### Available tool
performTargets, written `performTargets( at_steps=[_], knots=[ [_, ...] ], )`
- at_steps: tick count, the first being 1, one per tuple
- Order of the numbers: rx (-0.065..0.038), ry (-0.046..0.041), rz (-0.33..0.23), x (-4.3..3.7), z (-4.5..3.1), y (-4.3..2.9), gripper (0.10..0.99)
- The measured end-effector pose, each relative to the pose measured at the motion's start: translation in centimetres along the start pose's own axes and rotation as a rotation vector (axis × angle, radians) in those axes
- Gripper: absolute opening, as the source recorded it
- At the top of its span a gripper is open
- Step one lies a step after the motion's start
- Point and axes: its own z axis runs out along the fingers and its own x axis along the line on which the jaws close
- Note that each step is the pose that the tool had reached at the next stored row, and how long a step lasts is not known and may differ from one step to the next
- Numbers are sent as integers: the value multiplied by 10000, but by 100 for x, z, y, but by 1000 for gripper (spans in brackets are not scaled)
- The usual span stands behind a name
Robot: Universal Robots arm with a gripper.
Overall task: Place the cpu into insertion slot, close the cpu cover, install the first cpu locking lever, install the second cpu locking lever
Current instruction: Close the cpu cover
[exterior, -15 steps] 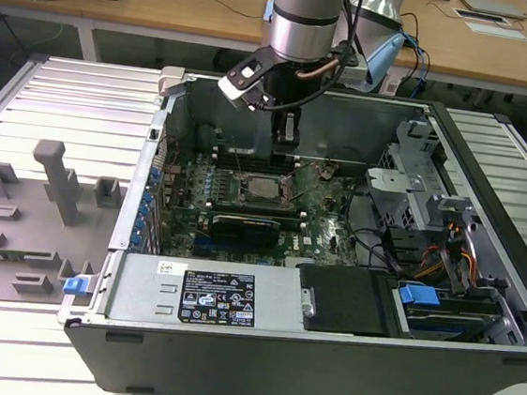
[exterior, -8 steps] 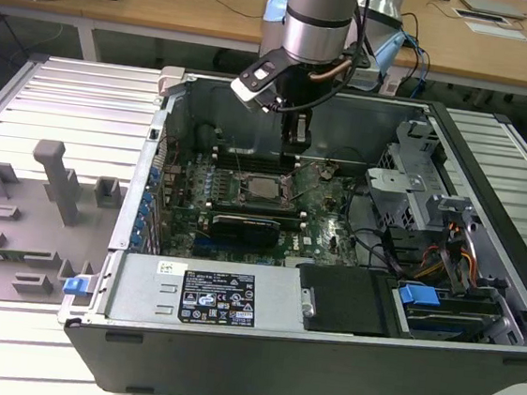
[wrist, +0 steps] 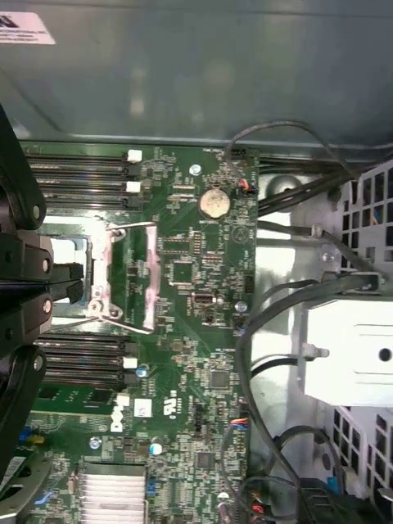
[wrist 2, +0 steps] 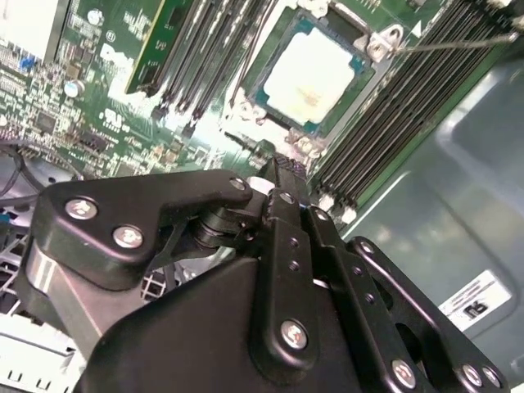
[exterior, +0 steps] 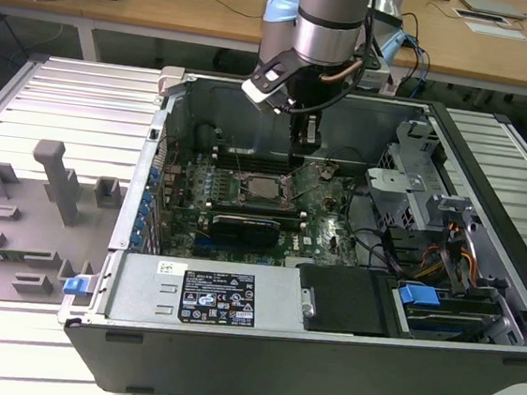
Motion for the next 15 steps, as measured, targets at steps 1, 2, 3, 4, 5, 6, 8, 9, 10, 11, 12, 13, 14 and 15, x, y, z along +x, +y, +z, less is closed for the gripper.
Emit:
performTargets(
  at_steps=[1,2,3,4,5,6,8,9,10,11,12,13,14,15],
  knots=[
    [1,-1,1,-1,0,27,106],
    [1,-1,0,-2,1,51,106],
    [2,-1,-1,-2,2,98,106],
    [3,2,-2,-4,5,174,106],
    [6,1,1,-7,5,246,106],
    [8,-1,0,-9,6,312,106],
    [13,0,-2,-13,10,468,106],
    [20,2,0,-14,16,504,106],
    [27,0,0,-15,20,525,106],
    [41,0,-1,-16,29,569,106],
    [49,2,-1,-16,51,604,106],
    [51,1,-1,-17,71,610,106],
    [52,1,-2,-17,86,612,106],
    [54,2,1,-17,134,613,106]
  ],
)
